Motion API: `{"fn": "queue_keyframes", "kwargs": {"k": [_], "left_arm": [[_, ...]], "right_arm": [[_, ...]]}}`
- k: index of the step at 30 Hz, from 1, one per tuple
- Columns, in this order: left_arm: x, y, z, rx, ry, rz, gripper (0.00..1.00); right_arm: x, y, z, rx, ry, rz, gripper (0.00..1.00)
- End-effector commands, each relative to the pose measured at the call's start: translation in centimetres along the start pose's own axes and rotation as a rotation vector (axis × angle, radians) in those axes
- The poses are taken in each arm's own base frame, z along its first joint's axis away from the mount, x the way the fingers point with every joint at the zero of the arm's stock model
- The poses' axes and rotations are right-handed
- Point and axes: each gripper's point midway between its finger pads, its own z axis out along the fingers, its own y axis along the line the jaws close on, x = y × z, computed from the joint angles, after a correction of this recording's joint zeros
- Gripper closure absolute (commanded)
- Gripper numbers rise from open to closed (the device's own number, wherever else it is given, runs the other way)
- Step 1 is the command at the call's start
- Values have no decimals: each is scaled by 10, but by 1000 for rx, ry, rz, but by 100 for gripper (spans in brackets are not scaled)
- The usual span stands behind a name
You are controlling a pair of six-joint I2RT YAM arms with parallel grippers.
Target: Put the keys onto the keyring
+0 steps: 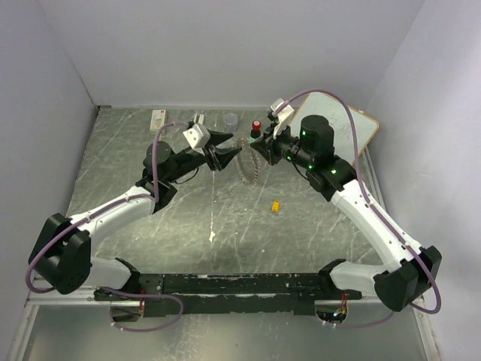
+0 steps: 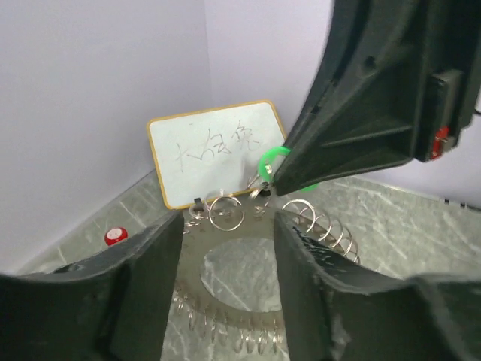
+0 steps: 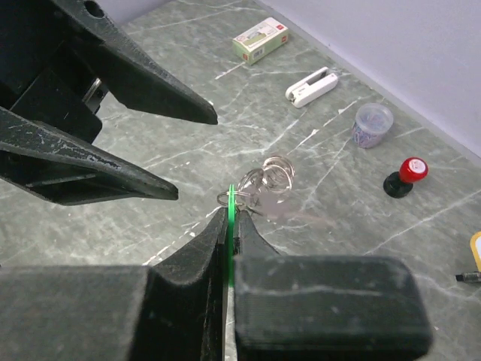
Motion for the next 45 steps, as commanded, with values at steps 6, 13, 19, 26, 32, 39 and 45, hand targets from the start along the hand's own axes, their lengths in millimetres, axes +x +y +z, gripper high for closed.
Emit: {"fn": "queue_keyframes", "kwargs": {"k": [6,13,19,26,32,39,45], "left_arm": [[-5,35,-21,-229,13,-15,23],[0,27,-37,-232,17,-31,24],[5,19,-49,-231,11,-57,25],[19,18,-57,-245,35,-77,26],[29,20,-64,-272,72,-71,26],[33,23,-69,-299,87,-63,25],[45,20,-61,-259,122,-70,25]], "right_arm": [[-42,-12,-18,79,-92,-55,100],[-49,-17,-21,112,-92,-55,100],[-49,-27,-13,131,0,-64,100],[-14,-40,17,138,224,3,100],[2,-46,37,145,309,37,100],[5,-43,45,141,305,47,100],[10,-37,47,131,303,47,100]]}}
